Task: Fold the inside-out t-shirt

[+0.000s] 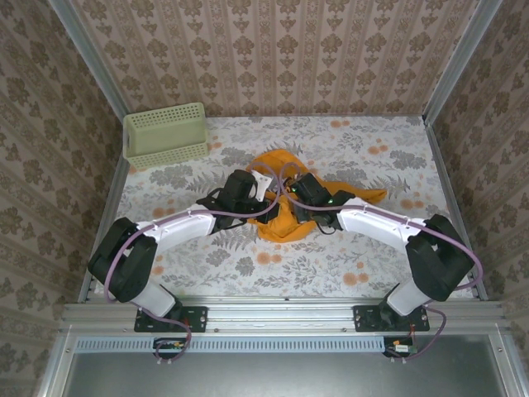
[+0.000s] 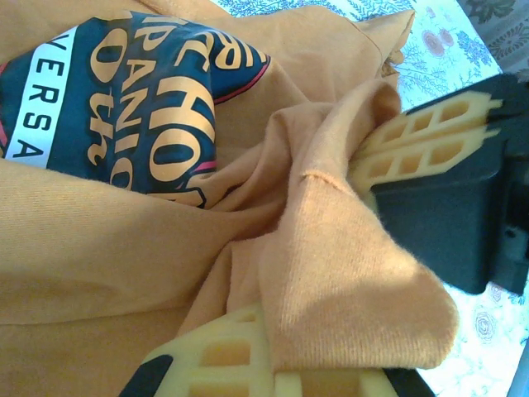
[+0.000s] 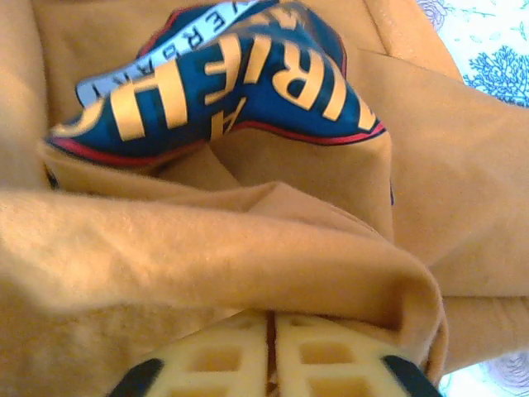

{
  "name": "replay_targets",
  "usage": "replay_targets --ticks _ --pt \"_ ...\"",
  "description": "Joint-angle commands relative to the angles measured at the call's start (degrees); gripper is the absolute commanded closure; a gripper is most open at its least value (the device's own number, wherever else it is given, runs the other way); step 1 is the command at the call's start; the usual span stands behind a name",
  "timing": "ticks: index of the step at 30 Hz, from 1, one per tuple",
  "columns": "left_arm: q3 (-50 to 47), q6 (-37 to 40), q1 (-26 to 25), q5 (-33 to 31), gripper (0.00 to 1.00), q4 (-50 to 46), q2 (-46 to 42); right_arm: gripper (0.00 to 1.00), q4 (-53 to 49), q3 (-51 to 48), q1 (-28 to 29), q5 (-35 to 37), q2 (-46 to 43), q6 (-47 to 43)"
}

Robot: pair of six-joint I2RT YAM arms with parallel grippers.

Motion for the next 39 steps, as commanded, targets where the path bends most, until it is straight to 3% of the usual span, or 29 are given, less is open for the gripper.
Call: replay_targets --ticks 1,9,20,23,28,32,36,39 --pt "0.45 -0.16 0.83 -1.1 0.95 -0.45 -2.12 1.0 -3.34 2.51 0.01 -2.17 -4.58 0.68" --pt "-0.13 0.23 3.38 -1.73 0.9 -1.32 -3.22 1.0 -7.19 1.23 0.02 -9.13 -15.56 2.98" --pt "1.16 2.01 3.09 -4.38 0.81 -5.36 -3.83 1.0 -2.15 -4.43 -0.11 -16.23 -20.61 4.9" --pt "1.63 4.72 1.36 -6.92 0.74 -7.76 -3.78 1.0 0.3 -5.58 -0.07 -19.01 -25.59 4.86" --pt "1.91 5.31 0.44 -8.55 0.64 -8.97 -4.18 1.0 0.95 -8.56 -2.33 -16.79 -32.62 5.54" --pt "1.13 5.35 -0.9 -13.62 0.53 -9.97 -8.06 1.0 1.62 -11.64 -5.72 -18.85 -31.95 7.25" --pt "1.97 10.24 -6.94 -18.55 0.36 -12.56 -11.57 1.0 4.2 -12.9 -5.74 -21.57 -29.49 7.7" --pt "1.81 12.55 -10.12 -17.85 0.28 -11.66 -12.26 1.0 5.65 -12.66 -4.8 -22.53 -28.75 7.4"
